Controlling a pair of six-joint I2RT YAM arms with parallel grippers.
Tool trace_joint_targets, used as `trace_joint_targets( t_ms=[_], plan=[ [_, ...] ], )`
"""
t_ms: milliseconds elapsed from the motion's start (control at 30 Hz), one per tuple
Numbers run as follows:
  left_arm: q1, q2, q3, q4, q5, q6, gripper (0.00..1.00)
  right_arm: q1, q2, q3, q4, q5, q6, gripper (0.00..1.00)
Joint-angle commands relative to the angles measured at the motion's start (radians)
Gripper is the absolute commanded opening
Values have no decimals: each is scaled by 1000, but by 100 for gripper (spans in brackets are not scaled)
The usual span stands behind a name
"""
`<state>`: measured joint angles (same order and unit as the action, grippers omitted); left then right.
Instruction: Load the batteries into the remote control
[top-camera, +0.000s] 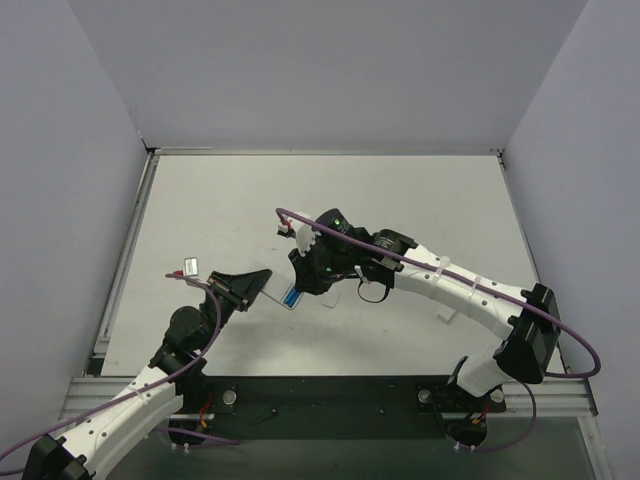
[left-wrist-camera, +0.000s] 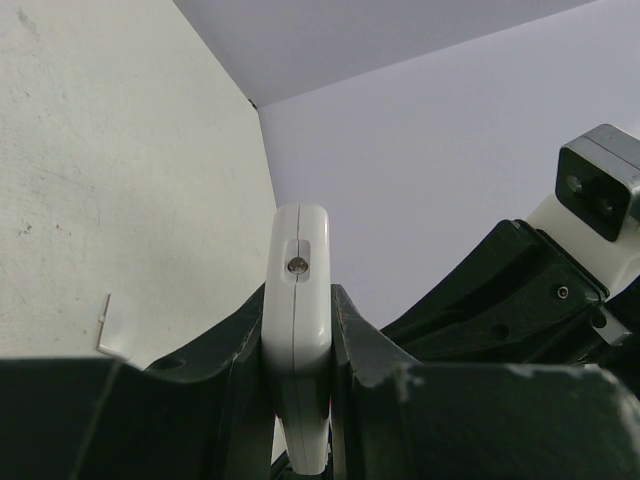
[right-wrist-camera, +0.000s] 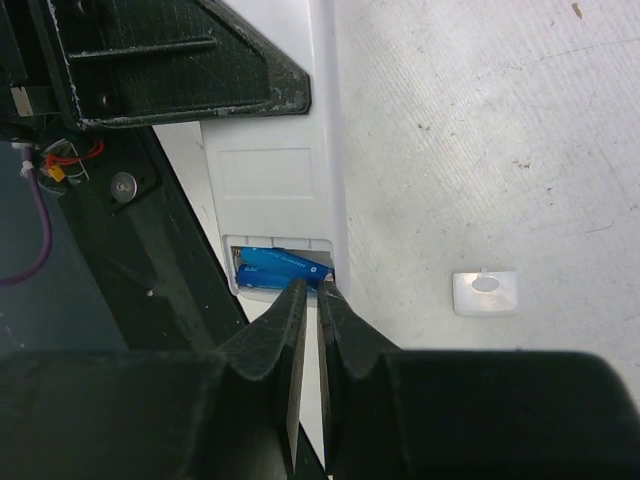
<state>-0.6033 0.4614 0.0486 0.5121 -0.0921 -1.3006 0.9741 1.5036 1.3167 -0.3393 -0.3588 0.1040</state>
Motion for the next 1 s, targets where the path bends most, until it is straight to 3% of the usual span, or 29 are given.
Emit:
trace_joint_targets(
  t_ms=[0,300,967],
  plan=[
    [-4,0,59,62,9,1,0,-5,14,36,-10,-26,8,5],
    [-4,13,59,103,15,0,0,-6,27,33,-4,-68,17,0],
    [-4,8,13,285,-3,38,0,20,96,55,-24,-197,66,0]
  ],
)
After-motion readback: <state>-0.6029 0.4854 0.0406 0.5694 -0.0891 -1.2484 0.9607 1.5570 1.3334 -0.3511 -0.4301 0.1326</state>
